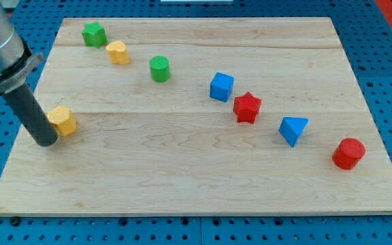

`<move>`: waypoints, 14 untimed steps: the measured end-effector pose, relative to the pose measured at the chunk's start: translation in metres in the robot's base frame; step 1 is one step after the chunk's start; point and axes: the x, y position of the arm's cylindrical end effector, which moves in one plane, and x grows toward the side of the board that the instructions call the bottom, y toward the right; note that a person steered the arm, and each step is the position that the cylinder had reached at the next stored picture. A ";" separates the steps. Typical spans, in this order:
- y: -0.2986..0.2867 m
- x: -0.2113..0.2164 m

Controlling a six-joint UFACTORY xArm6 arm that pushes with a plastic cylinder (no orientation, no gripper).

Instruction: Place the yellow hexagon to the top left corner of the board

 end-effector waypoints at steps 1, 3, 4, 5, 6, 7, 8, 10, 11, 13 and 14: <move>0.018 -0.016; 0.031 -0.096; 0.043 -0.109; 0.055 -0.109; 0.068 -0.109; 0.076 -0.119; 0.074 -0.141; 0.077 -0.136; 0.078 -0.149; 0.108 -0.164; 0.109 -0.186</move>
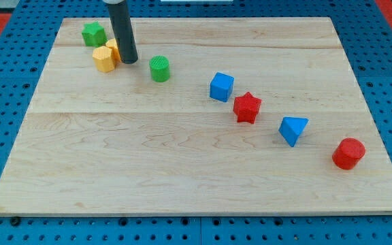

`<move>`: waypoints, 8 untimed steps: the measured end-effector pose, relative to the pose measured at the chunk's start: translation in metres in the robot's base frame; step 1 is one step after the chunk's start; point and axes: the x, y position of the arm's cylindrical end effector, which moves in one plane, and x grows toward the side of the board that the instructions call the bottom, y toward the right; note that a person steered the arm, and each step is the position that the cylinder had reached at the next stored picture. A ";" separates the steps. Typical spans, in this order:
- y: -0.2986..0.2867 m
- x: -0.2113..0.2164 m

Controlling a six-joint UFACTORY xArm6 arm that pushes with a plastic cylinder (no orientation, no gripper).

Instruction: Place the yellow hexagon to the top left corner of the board

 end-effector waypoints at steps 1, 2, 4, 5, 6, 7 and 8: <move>-0.007 0.011; -0.019 0.026; -0.050 0.022; -0.087 0.022; -0.093 0.012; -0.093 -0.005; -0.093 -0.029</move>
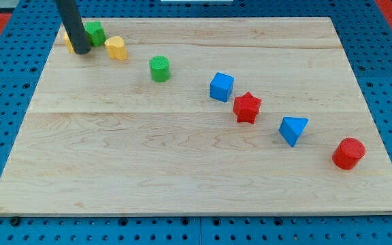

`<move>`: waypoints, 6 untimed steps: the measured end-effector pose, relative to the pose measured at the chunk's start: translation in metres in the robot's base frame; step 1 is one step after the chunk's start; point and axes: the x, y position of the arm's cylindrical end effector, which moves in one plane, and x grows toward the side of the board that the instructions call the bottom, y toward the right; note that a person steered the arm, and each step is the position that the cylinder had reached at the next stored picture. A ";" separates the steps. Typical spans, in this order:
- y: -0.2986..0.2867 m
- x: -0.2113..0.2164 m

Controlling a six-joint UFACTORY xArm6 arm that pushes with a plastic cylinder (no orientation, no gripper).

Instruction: Place the yellow hexagon to the top left corner of the board

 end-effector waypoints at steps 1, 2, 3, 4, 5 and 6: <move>-0.002 -0.014; -0.013 -0.014; -0.014 0.000; -0.026 0.005; -0.027 0.004; -0.027 -0.011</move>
